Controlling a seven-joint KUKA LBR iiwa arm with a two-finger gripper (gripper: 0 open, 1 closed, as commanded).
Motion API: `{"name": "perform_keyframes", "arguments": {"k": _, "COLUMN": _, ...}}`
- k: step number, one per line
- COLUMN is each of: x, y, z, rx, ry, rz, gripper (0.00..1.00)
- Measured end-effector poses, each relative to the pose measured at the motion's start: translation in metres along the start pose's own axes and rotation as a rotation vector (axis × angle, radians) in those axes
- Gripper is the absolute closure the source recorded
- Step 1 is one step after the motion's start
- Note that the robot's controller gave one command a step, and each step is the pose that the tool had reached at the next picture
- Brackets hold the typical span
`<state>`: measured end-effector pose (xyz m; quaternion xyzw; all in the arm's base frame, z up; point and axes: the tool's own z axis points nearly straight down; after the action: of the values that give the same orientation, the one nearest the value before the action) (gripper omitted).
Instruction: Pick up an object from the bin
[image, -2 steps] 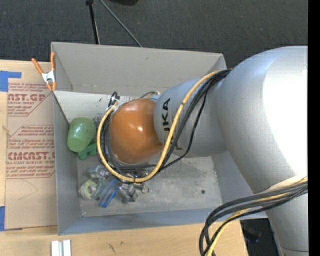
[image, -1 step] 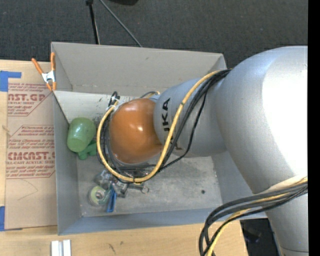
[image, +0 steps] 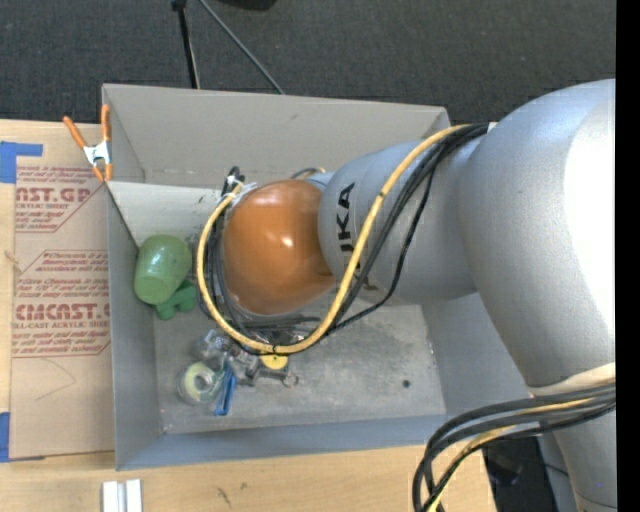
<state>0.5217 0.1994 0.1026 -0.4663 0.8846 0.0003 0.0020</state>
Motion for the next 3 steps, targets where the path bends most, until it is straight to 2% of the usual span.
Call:
{"name": "perform_keyframes", "arguments": {"k": 1, "x": -0.002, "y": 0.000, "z": -0.030, "rx": 0.000, "ry": 0.000, "rz": 0.000, "gripper": 1.00}}
{"name": "perform_keyframes", "arguments": {"k": 3, "x": -0.004, "y": 0.001, "z": -0.042, "rx": -0.002, "ry": 0.001, "rz": 0.001, "gripper": 1.00}}
